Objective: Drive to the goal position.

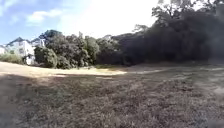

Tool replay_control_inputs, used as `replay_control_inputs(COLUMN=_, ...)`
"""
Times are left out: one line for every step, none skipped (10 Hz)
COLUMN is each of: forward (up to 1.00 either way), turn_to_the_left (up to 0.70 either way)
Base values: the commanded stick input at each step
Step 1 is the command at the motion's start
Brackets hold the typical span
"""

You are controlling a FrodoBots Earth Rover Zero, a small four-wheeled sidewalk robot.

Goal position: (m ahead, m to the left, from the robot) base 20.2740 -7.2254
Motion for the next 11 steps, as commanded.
replay_control_inputs(forward=0.70, turn_to_the_left=0.00)
replay_control_inputs(forward=0.70, turn_to_the_left=0.00)
replay_control_inputs(forward=0.70, turn_to_the_left=0.00)
replay_control_inputs(forward=0.70, turn_to_the_left=0.00)
replay_control_inputs(forward=0.70, turn_to_the_left=0.00)
replay_control_inputs(forward=0.70, turn_to_the_left=0.00)
replay_control_inputs(forward=0.70, turn_to_the_left=0.00)
replay_control_inputs(forward=0.70, turn_to_the_left=0.00)
replay_control_inputs(forward=0.70, turn_to_the_left=0.00)
replay_control_inputs(forward=0.70, turn_to_the_left=0.00)
replay_control_inputs(forward=0.70, turn_to_the_left=0.00)
